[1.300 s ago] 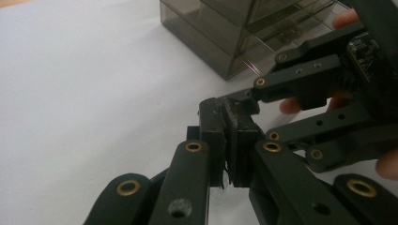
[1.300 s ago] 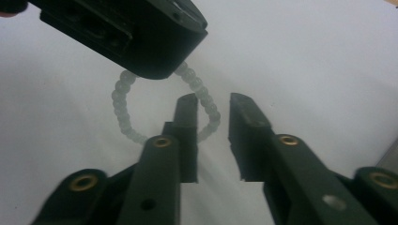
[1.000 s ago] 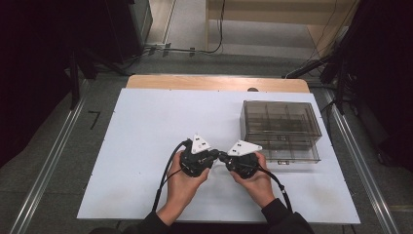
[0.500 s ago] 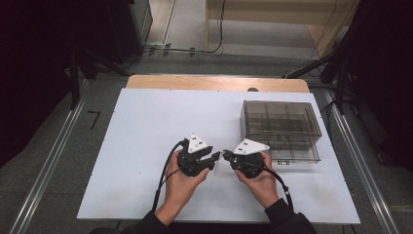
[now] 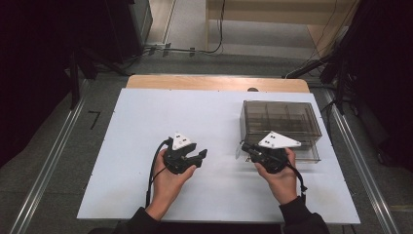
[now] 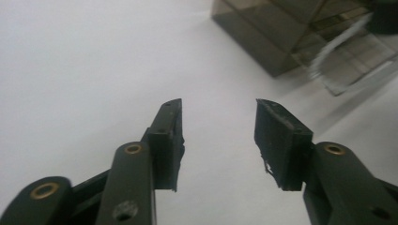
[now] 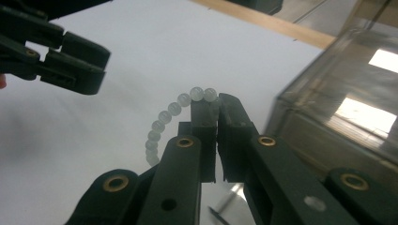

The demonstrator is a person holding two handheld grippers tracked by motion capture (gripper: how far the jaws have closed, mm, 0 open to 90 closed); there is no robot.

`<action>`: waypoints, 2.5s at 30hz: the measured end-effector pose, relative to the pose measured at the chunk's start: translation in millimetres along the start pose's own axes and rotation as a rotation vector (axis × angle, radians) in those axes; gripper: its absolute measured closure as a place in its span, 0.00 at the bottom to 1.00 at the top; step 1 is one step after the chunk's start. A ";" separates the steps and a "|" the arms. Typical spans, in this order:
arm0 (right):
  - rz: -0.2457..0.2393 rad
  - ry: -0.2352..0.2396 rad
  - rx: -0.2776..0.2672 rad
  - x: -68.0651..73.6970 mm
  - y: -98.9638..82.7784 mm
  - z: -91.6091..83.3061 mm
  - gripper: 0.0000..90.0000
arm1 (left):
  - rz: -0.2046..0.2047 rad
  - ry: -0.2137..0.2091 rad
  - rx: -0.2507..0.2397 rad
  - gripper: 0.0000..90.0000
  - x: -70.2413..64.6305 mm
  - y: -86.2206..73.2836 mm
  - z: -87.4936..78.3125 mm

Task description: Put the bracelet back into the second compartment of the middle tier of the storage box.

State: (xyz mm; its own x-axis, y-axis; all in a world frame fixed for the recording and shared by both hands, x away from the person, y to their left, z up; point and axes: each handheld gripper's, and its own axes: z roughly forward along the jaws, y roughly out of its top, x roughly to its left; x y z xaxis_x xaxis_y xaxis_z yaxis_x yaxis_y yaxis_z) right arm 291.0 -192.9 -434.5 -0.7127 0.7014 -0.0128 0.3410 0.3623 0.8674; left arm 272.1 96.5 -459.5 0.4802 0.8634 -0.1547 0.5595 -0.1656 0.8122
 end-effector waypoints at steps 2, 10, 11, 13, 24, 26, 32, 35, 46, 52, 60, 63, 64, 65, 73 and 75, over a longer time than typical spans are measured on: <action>0.017 -0.016 -0.020 -6.8 0.9 -7.9 0.93 | -0.008 0.029 0.002 0.48 7.4 -1.8 -1.7; 0.074 -0.079 -0.076 -31.9 0.7 -36.7 0.93 | -0.078 0.059 0.004 0.32 33.1 -9.1 -8.3; 0.079 -0.087 -0.081 -34.6 0.0 -39.5 0.93 | -0.084 0.062 0.005 0.30 36.3 -10.4 -9.9; 0.091 -0.100 -0.085 -39.4 -1.6 -44.7 0.93 | -0.093 0.076 0.003 0.30 42.7 -12.9 -14.5; 0.121 -0.165 -0.069 -59.2 -13.6 -59.7 0.93 | -0.142 0.142 -0.016 0.28 78.0 -24.5 -40.6; 0.120 -0.174 -0.062 -61.5 -15.6 -60.6 0.93 | -0.147 0.153 -0.019 0.28 83.4 -26.8 -44.8; 0.138 -0.187 -0.044 -68.2 -23.4 -60.6 0.93 | -0.160 0.174 -0.016 0.28 92.5 -33.7 -51.7; 0.145 -0.178 -0.038 -69.0 -26.3 -59.5 0.93 | -0.158 0.180 -0.011 0.28 94.3 -35.5 -52.9; 0.140 -0.197 0.024 -73.2 -42.1 -54.5 0.93 | -0.165 0.182 -0.012 0.28 95.9 -36.9 -54.2; 0.152 -0.214 0.051 -80.3 -49.7 -53.4 0.93 | -0.163 0.183 -0.009 0.28 96.1 -37.2 -53.9; 0.123 -0.257 0.128 -80.7 -52.6 -49.8 0.93 | -0.168 0.186 -0.008 0.28 96.3 -37.3 -53.7; 0.091 -0.279 0.173 -78.3 -52.6 -44.3 0.93 | -0.163 0.185 -0.003 0.28 96.0 -37.3 -53.4; 0.080 -0.289 0.188 -77.2 -52.7 -42.5 0.90 | -0.163 0.185 -0.003 0.28 96.0 -37.3 -53.4; 0.075 -0.298 0.192 -76.3 -52.7 -41.3 0.84 | -0.163 0.185 -0.003 0.28 96.0 -37.3 -53.5; 0.052 -0.342 0.217 -76.1 -49.4 -49.5 0.69 | -0.171 0.186 -0.005 0.28 97.3 -37.6 -54.5; 0.053 -0.359 0.211 -77.6 -49.8 -52.7 0.68 | -0.172 0.186 -0.005 0.28 97.2 -37.6 -54.3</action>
State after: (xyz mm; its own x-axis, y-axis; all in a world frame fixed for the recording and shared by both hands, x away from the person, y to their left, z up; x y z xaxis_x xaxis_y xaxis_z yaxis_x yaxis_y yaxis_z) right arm 297.0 -297.7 -450.5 -0.4444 0.8785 -0.1755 0.5162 0.4112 0.7513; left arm 261.0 212.5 -474.5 0.2453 0.9516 -0.1849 0.6185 -0.0068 0.7858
